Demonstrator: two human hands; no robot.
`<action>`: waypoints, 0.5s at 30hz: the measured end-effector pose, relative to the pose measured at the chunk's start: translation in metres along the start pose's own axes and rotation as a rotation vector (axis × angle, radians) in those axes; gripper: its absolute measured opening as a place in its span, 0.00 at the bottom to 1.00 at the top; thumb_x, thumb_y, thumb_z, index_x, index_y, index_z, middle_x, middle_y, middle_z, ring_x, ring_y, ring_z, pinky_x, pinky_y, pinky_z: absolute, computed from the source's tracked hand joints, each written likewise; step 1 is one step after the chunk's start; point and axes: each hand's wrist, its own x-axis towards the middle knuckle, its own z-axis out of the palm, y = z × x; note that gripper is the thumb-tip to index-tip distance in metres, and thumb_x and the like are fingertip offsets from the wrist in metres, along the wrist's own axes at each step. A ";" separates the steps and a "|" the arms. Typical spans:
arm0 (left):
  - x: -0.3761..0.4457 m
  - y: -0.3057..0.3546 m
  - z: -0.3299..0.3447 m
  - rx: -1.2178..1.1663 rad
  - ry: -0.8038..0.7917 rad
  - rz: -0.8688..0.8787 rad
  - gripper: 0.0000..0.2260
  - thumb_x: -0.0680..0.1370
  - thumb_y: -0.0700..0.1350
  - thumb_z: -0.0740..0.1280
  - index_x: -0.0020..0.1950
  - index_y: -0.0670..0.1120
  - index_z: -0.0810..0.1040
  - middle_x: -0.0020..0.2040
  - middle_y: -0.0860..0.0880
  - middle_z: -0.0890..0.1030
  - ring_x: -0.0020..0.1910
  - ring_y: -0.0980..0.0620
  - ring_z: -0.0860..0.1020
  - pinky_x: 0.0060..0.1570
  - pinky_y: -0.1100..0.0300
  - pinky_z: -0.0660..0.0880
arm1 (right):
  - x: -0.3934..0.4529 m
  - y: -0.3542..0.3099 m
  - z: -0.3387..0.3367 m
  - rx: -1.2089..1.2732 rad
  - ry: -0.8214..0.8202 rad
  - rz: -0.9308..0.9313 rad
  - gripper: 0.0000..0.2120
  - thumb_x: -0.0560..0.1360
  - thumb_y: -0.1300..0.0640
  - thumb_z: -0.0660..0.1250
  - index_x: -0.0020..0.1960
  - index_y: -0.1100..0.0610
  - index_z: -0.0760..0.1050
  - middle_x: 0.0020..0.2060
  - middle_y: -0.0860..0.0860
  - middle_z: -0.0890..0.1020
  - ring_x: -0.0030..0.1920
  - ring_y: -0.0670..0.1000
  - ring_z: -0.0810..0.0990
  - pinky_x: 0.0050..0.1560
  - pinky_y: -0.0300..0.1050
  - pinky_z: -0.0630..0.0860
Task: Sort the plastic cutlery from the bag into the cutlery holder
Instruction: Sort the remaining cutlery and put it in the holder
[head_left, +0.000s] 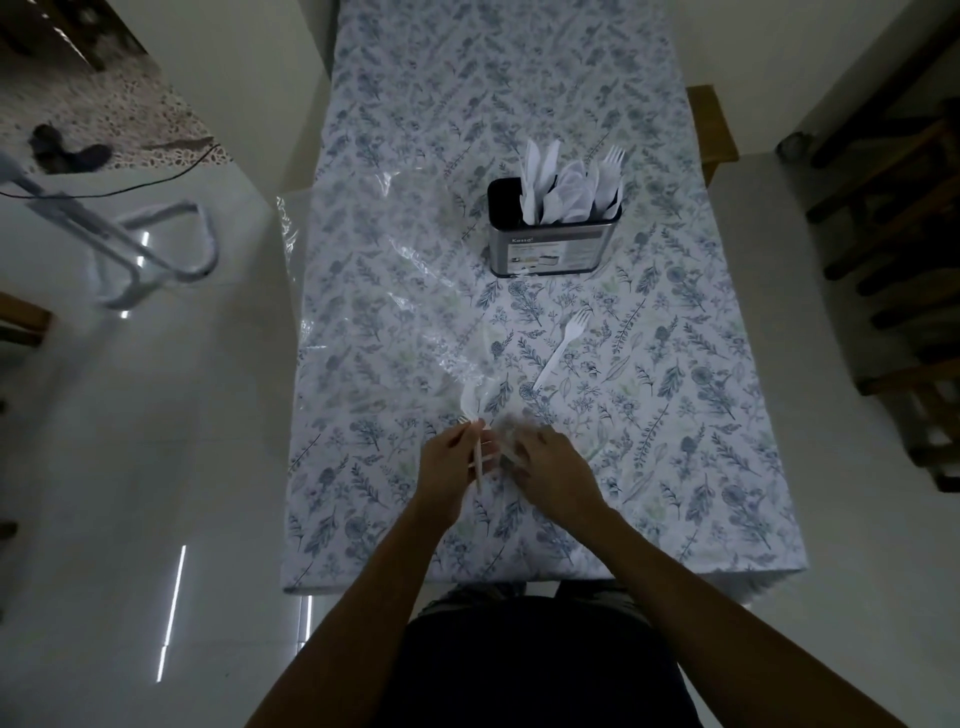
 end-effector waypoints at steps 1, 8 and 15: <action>-0.001 -0.003 -0.002 -0.030 0.011 -0.010 0.09 0.84 0.44 0.66 0.54 0.41 0.84 0.50 0.42 0.87 0.48 0.47 0.86 0.51 0.54 0.83 | -0.003 0.002 -0.001 -0.053 -0.034 -0.029 0.16 0.79 0.54 0.66 0.65 0.58 0.75 0.61 0.58 0.78 0.58 0.60 0.78 0.52 0.53 0.78; -0.012 -0.018 0.011 -0.097 -0.017 -0.116 0.07 0.83 0.44 0.67 0.53 0.44 0.84 0.51 0.45 0.88 0.51 0.47 0.86 0.51 0.53 0.82 | -0.023 0.024 -0.023 0.322 0.097 0.179 0.04 0.78 0.56 0.69 0.52 0.54 0.79 0.43 0.45 0.81 0.44 0.45 0.82 0.41 0.30 0.74; -0.010 -0.018 0.069 -0.260 -0.238 -0.182 0.18 0.86 0.44 0.60 0.64 0.31 0.78 0.57 0.33 0.83 0.52 0.40 0.83 0.45 0.53 0.82 | -0.043 0.028 -0.051 0.881 0.119 0.231 0.15 0.80 0.62 0.67 0.55 0.44 0.86 0.42 0.48 0.88 0.44 0.49 0.87 0.48 0.50 0.85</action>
